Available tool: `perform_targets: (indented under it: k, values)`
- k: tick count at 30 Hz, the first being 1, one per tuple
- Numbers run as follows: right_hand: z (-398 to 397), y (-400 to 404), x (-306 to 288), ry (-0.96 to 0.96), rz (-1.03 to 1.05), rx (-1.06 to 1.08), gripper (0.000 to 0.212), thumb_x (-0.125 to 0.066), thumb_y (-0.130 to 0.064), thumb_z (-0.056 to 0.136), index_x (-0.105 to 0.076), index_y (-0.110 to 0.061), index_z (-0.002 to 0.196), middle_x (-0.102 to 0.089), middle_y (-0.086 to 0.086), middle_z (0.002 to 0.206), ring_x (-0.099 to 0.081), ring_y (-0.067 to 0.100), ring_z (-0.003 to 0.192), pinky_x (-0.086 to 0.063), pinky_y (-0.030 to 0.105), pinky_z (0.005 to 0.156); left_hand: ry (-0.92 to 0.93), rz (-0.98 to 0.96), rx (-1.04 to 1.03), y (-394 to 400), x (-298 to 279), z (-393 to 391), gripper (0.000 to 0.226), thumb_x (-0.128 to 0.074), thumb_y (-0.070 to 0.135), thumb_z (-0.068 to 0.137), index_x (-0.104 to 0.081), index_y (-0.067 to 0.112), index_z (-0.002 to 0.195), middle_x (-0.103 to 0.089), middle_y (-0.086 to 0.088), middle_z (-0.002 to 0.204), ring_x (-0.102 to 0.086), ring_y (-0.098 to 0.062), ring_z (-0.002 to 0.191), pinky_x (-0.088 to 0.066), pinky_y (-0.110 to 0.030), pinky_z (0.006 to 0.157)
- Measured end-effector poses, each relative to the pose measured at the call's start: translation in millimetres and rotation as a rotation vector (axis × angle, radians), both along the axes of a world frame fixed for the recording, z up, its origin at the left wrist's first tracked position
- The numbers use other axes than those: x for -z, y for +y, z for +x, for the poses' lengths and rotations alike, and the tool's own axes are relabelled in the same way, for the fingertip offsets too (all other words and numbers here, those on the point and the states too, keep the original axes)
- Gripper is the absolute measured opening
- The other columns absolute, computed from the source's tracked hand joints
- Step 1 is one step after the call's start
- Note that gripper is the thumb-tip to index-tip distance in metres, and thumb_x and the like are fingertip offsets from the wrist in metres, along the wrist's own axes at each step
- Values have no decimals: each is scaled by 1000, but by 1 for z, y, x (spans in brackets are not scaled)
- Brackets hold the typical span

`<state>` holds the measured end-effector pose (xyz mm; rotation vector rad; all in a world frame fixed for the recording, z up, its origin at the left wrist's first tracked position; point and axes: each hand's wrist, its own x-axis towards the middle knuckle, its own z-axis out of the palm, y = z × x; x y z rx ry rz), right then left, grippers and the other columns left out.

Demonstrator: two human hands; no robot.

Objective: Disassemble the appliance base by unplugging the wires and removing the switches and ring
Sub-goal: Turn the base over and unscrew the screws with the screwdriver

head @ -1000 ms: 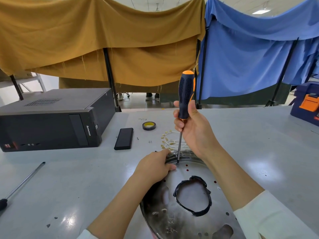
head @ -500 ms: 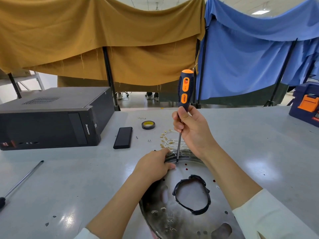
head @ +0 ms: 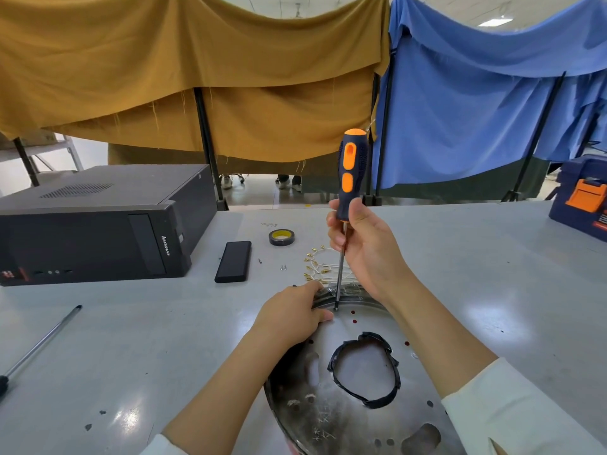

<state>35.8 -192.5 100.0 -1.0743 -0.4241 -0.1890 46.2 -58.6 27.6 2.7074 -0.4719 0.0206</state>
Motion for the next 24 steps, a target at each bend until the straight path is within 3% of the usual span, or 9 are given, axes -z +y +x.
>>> perform_targets:
  k: [3,8,14,19,22,24]
  values:
    - [1,1,0,24,-9,-4,43,-40,-37,95,-55,-2,114,-50,1,75,-35,9,57,-32,21,56,-1,5,1,0,0,0,51,-56,47,89,-42,27,134,-57,-2,129,-53,-24,115,-42,-31,84]
    - [1,-1,0,-9,-34,40,25,-53,-33,88,-45,-12,99,-49,-2,67,-31,9,54,-28,23,56,1,3,0,0,0,0,52,-56,47,88,-41,27,134,-57,-3,129,-53,-25,115,-43,-32,86]
    - [2,0,2,25,-18,-7,41,-31,-36,100,-56,-6,112,-49,0,72,-34,9,57,-31,22,56,1,7,1,1,1,0,53,-56,47,89,-41,28,135,-57,-3,129,-53,-24,115,-43,-32,85]
    - [1,-1,0,-4,-24,28,30,-52,-34,87,-43,-14,108,-42,-2,67,-30,9,56,-27,23,56,0,11,0,1,1,0,53,-56,48,88,-41,27,135,-57,-3,129,-53,-24,115,-43,-32,86]
    - [2,-4,2,7,12,-8,23,-42,-32,96,-50,-13,106,-44,0,68,-32,10,56,-29,24,57,2,20,-2,1,1,0,53,-56,48,88,-41,27,134,-58,-4,128,-53,-25,115,-44,-33,88]
    - [3,-4,3,26,5,-17,36,-32,-35,101,-56,-9,110,-45,1,70,-33,10,56,-31,23,56,1,23,-1,1,1,0,53,-56,48,88,-41,27,134,-58,-4,128,-54,-25,114,-45,-33,88]
